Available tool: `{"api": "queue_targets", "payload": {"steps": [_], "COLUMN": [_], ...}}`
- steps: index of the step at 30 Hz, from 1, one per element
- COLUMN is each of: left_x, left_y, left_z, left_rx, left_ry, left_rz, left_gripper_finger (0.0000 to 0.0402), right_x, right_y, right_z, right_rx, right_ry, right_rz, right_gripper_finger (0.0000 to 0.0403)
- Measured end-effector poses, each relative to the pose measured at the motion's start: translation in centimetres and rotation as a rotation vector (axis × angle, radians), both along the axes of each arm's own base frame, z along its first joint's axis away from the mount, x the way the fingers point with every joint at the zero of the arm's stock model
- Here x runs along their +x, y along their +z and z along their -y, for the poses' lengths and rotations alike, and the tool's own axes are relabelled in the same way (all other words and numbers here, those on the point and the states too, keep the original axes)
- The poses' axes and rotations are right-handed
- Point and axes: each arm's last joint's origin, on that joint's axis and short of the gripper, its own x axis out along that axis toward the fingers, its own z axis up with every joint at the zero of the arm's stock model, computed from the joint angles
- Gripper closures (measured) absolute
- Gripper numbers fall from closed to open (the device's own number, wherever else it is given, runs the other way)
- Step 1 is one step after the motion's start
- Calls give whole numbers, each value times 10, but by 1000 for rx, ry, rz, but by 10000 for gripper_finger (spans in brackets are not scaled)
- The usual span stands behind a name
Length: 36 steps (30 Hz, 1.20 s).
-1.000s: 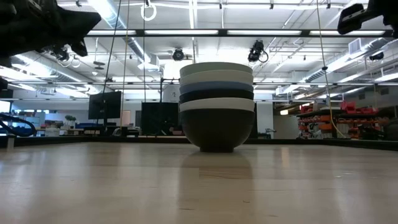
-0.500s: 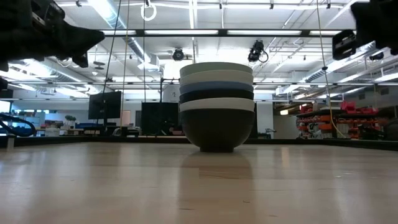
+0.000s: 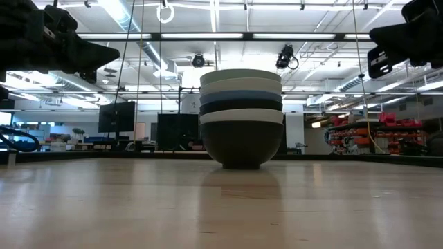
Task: Nest bowls inside each other
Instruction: Return to Home Position
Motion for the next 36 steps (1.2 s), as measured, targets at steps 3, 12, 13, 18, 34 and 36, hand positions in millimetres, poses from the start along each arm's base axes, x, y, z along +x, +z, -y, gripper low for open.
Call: {"api": "queue_targets", "payload": {"steps": [3, 12, 13, 18, 34, 36], "left_x": [0, 0, 0, 0, 0, 0], "left_y": [0, -3, -4, -5, -5, -5], "left_z": [0, 0, 0, 0, 0, 0], "left_rx": [0, 25, 31, 34, 21, 20], "left_ry": [0, 3, 4, 4, 3, 3], "left_rz": [0, -36, -45, -53, -50, -50], "left_gripper_finger": [375, 370, 368, 366, 367, 365], "right_x": [0, 0, 0, 0, 0, 0], "right_y": [-1, -6, -6, -6, -6, -6], "right_z": [0, 0, 0, 0, 0, 0], "right_rx": [-1, -16, -16, -51, -68, -68], "right_ry": [-1, -1, -1, -2, -2, -2], "right_rz": [-7, -59, -58, -58, -54, -54], "right_gripper_finger": [385, 385, 385, 385, 385, 385]}}
